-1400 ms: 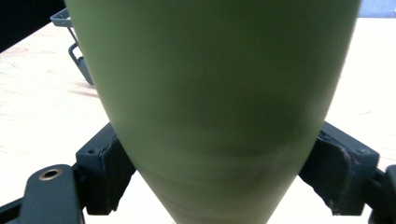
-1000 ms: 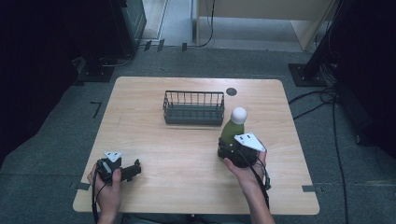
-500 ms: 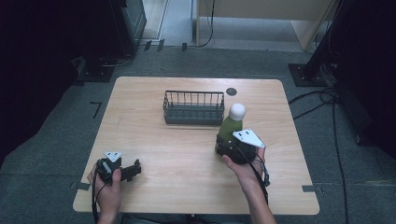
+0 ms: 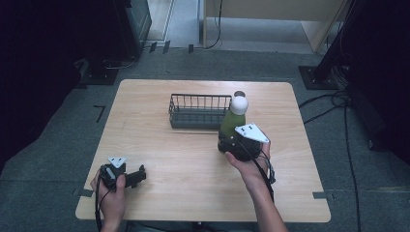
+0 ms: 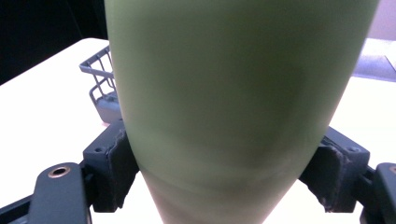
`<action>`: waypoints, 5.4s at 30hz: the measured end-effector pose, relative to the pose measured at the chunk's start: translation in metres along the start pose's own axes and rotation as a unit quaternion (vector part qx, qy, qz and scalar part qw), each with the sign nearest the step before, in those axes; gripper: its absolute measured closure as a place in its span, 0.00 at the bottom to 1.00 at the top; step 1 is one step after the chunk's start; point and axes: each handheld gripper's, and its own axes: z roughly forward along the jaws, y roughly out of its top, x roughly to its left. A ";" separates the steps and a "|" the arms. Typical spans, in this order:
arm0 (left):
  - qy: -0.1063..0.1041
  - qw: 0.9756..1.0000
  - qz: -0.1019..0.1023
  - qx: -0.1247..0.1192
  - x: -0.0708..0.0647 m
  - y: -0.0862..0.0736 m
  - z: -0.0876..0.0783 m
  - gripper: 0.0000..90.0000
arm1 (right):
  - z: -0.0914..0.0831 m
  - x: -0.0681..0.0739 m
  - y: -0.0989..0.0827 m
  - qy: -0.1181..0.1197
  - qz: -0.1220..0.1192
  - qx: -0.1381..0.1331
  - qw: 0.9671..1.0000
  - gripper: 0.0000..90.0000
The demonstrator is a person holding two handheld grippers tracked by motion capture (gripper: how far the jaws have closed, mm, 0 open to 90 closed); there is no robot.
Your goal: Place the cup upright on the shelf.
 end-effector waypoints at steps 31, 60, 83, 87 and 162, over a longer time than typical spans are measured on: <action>0.000 1.000 -0.001 -0.001 0.000 0.000 0.000 0.00 | 0.017 0.022 0.066 0.007 -0.021 -0.031 0.999 0.23; 0.000 1.000 -0.002 -0.001 0.000 0.000 0.000 0.00 | 0.053 0.021 0.098 -0.017 -0.009 -0.073 0.997 0.23; 0.000 1.000 -0.001 0.000 0.000 0.000 0.000 0.00 | 0.108 -0.003 0.083 -0.060 -0.001 -0.043 0.997 0.23; 0.000 1.000 -0.001 0.000 0.000 0.000 0.000 0.00 | 0.111 -0.002 0.079 -0.060 0.002 -0.035 0.998 0.23; 0.000 1.000 -0.001 -0.001 0.000 0.000 0.000 0.00 | 0.078 -0.013 0.047 -0.001 0.006 0.032 0.999 0.01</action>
